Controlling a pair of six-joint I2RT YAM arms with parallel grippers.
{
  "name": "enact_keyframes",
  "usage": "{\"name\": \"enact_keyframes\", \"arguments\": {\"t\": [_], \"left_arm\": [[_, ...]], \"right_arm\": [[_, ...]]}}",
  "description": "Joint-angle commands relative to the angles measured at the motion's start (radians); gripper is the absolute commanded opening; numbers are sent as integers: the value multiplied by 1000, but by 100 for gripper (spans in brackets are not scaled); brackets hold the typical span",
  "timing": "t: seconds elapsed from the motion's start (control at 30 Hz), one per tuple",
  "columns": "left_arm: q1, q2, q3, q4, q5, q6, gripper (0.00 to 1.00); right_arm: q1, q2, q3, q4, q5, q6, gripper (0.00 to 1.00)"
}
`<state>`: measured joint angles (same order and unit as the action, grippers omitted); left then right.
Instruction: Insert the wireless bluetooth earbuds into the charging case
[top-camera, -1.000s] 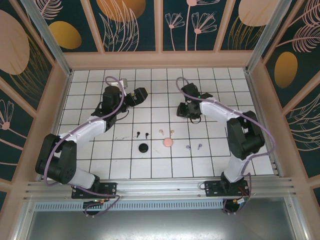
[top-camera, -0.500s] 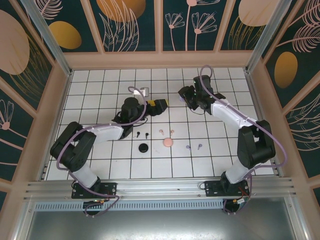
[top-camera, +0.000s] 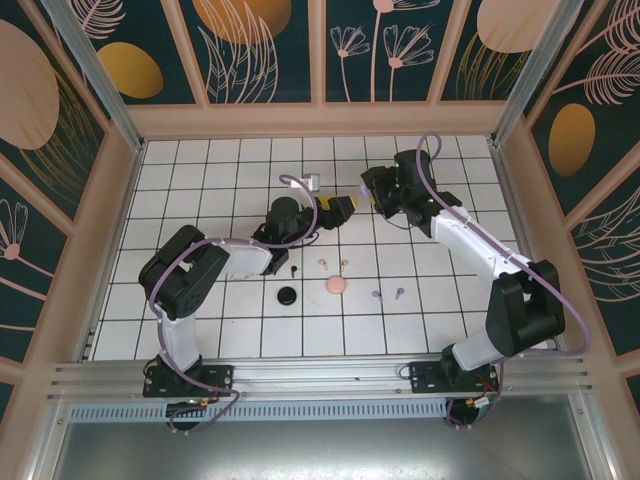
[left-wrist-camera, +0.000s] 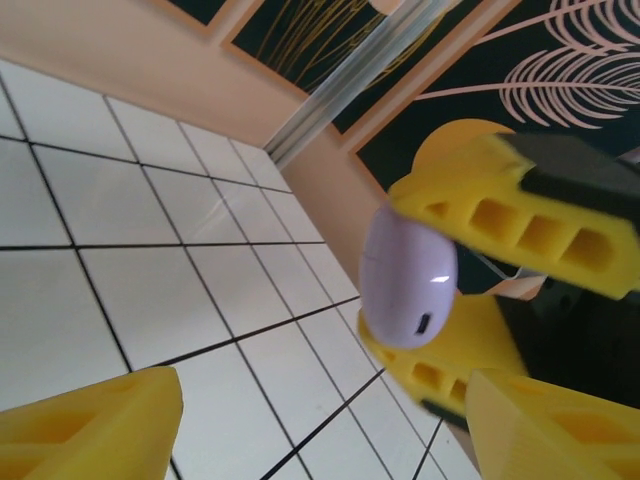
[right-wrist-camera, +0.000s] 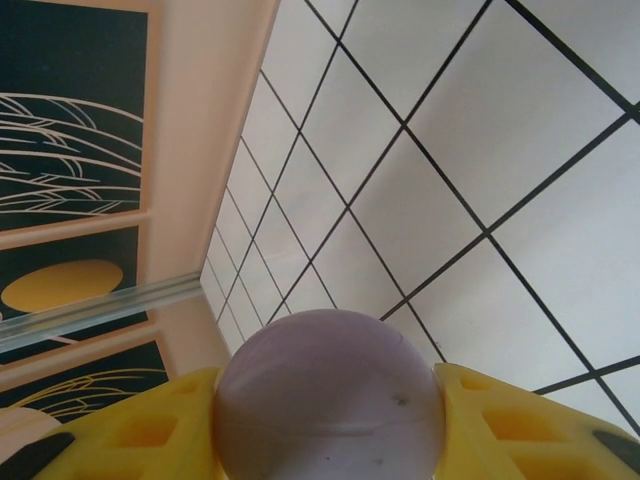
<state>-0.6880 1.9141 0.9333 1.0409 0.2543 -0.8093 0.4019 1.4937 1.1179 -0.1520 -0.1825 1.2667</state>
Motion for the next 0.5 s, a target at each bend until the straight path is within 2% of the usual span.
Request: {"name": "enact_keyframes", "arguments": {"t": [0.0, 0.47], "left_arm": [[-11, 29, 33, 76, 14, -15, 72], [-28, 108, 128, 76, 34, -27, 64]], "right_arm": [[12, -23, -18, 28, 2, 19, 38], [35, 2, -12, 50, -13, 20, 38]]}}
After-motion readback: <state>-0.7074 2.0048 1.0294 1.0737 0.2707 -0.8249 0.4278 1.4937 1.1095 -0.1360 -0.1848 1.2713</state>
